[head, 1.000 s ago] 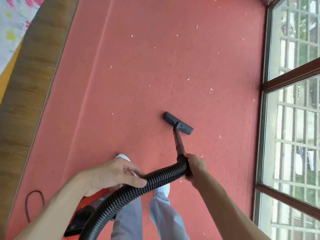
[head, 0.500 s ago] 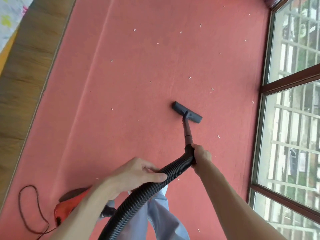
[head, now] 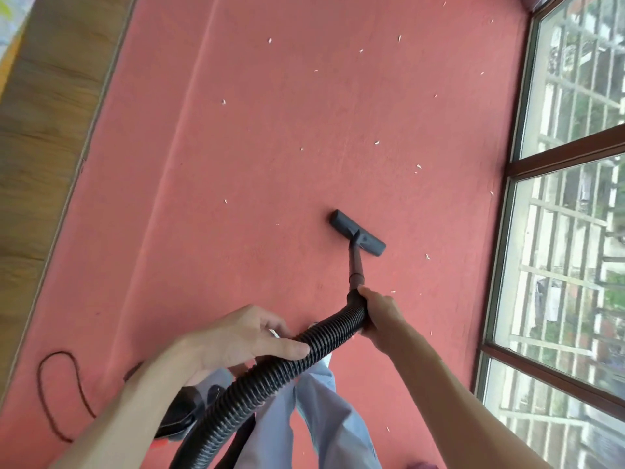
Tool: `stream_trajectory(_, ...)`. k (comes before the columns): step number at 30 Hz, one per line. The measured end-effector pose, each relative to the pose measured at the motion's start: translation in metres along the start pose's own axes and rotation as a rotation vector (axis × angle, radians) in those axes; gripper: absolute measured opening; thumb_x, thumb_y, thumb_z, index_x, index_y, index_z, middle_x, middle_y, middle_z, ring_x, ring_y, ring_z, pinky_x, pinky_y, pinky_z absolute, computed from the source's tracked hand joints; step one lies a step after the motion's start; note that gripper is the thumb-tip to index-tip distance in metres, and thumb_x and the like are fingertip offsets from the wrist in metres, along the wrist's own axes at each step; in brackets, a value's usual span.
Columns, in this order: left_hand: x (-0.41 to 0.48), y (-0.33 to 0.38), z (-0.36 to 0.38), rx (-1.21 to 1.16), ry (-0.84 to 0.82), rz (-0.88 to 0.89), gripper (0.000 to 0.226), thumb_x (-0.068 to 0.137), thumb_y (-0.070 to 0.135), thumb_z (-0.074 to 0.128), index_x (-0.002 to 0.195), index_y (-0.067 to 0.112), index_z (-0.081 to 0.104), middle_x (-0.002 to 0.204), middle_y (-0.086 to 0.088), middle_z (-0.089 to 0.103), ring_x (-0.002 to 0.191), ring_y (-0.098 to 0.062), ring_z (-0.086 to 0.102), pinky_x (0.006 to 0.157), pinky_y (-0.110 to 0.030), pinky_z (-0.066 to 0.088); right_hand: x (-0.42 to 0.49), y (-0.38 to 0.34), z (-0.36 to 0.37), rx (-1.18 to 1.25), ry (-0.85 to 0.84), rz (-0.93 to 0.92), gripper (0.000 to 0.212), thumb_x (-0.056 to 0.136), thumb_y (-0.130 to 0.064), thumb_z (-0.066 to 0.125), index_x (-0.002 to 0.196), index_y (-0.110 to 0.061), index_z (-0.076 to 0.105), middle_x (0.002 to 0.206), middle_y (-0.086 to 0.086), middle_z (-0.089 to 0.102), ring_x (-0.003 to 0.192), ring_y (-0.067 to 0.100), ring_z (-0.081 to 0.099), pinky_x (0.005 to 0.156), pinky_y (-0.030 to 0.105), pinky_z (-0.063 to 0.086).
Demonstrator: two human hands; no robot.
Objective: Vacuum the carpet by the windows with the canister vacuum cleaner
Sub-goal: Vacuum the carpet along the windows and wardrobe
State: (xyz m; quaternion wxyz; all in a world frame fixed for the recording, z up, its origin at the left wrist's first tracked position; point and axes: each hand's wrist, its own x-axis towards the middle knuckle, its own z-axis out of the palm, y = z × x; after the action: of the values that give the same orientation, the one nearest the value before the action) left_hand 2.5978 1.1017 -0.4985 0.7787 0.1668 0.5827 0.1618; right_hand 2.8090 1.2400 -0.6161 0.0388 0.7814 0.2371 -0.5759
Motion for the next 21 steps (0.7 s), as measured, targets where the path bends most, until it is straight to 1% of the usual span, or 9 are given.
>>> stream_trajectory(2, -0.018, -0.008, -0.007, -0.041, 0.005, 0.0, 0.051, 0.068, 0.048, 0.086, 0.098, 0.009, 0.072, 0.083, -0.003, 0.075, 0.072, -0.012, 0.068, 0.068, -0.029, 0.052, -0.013, 0.0, 0.02, -0.035, -0.041, -0.008, 0.027, 0.09, -0.023, 0.065, 0.1, 0.0, 0.056, 0.088, 0.018, 0.062, 0.073, 0.029, 0.061, 0.07, 0.041, 0.053)
stream_trajectory(6, -0.058, -0.033, -0.017, -0.181, -0.014, 0.0, 0.061, 0.063, 0.047, 0.085, 0.1, 0.002, 0.067, 0.088, -0.012, 0.073, 0.079, -0.023, 0.067, 0.071, -0.032, 0.048, -0.042, 0.006, 0.052, -0.172, -0.101, -0.021, 0.023, 0.089, -0.023, 0.065, 0.094, -0.001, 0.06, 0.081, 0.016, 0.062, 0.064, 0.026, 0.06, 0.054, 0.029, 0.05)
stream_trajectory(7, -0.067, -0.039, -0.016, -0.205, -0.015, 0.0, 0.061, 0.063, 0.046, 0.085, 0.099, 0.001, 0.065, 0.086, -0.012, 0.07, 0.079, -0.024, 0.065, 0.073, -0.034, 0.046, -0.049, 0.009, 0.059, -0.206, -0.111, -0.025, 0.021, 0.089, -0.023, 0.065, 0.091, -0.002, 0.059, 0.079, 0.015, 0.062, 0.064, 0.026, 0.06, 0.053, 0.029, 0.049)
stream_trajectory(12, -0.092, -0.064, -0.014, -0.33, -0.016, -0.012, 0.062, 0.066, 0.042, 0.088, 0.107, 0.001, 0.067, 0.083, -0.005, 0.069, 0.081, -0.022, 0.063, 0.074, -0.038, 0.046, -0.078, 0.017, 0.091, -0.333, -0.146, -0.068, 0.029, 0.081, -0.024, 0.07, 0.087, 0.001, 0.059, 0.079, 0.019, 0.062, 0.07, 0.031, 0.06, 0.068, 0.043, 0.049)
stream_trajectory(14, -0.097, -0.074, -0.015, -0.37, -0.018, -0.02, 0.055, 0.07, 0.041, 0.087, 0.106, 0.004, 0.069, 0.083, -0.004, 0.068, 0.079, -0.021, 0.063, 0.067, -0.033, 0.046, -0.081, 0.019, 0.1, -0.387, -0.146, -0.097, 0.035, 0.071, -0.029, 0.071, 0.084, 0.001, 0.06, 0.076, 0.019, 0.064, 0.068, 0.032, 0.063, 0.07, 0.048, 0.055)
stream_trajectory(15, -0.099, -0.078, -0.015, -0.388, -0.004, -0.021, 0.05, 0.072, 0.041, 0.087, 0.103, 0.006, 0.07, 0.083, -0.004, 0.067, 0.078, -0.02, 0.063, 0.063, -0.03, 0.046, -0.081, 0.017, 0.105, -0.427, -0.14, -0.117, 0.035, 0.07, -0.031, 0.071, 0.084, -0.001, 0.059, 0.074, 0.018, 0.064, 0.066, 0.031, 0.063, 0.068, 0.046, 0.057)
stream_trajectory(17, -0.099, -0.081, -0.013, -0.429, 0.029, -0.007, 0.041, 0.076, 0.04, 0.084, 0.099, 0.008, 0.071, 0.08, -0.004, 0.066, 0.071, -0.017, 0.064, 0.054, -0.025, 0.047, -0.077, 0.012, 0.113, -0.504, -0.133, -0.16, 0.026, 0.078, -0.029, 0.068, 0.081, -0.006, 0.057, 0.073, 0.015, 0.063, 0.064, 0.028, 0.063, 0.064, 0.04, 0.056)
stream_trajectory(19, -0.096, -0.078, -0.011, -0.463, 0.079, 0.004, 0.035, 0.08, 0.037, 0.079, 0.096, 0.008, 0.068, 0.074, -0.003, 0.065, 0.062, -0.015, 0.064, 0.046, -0.02, 0.044, -0.069, 0.002, 0.121, -0.554, -0.124, -0.184, 0.023, 0.081, -0.029, 0.065, 0.08, -0.008, 0.056, 0.073, 0.013, 0.063, 0.061, 0.026, 0.063, 0.061, 0.038, 0.055)
stream_trajectory(21, -0.089, -0.073, -0.009, -0.469, 0.137, -0.005, 0.038, 0.083, 0.038, 0.075, 0.098, 0.004, 0.066, 0.072, -0.004, 0.067, 0.055, -0.015, 0.064, 0.041, -0.018, 0.042, -0.055, -0.007, 0.128, -0.628, -0.115, -0.215, 0.025, 0.081, -0.032, 0.063, 0.08, -0.008, 0.057, 0.07, 0.011, 0.063, 0.056, 0.025, 0.062, 0.051, 0.03, 0.051)
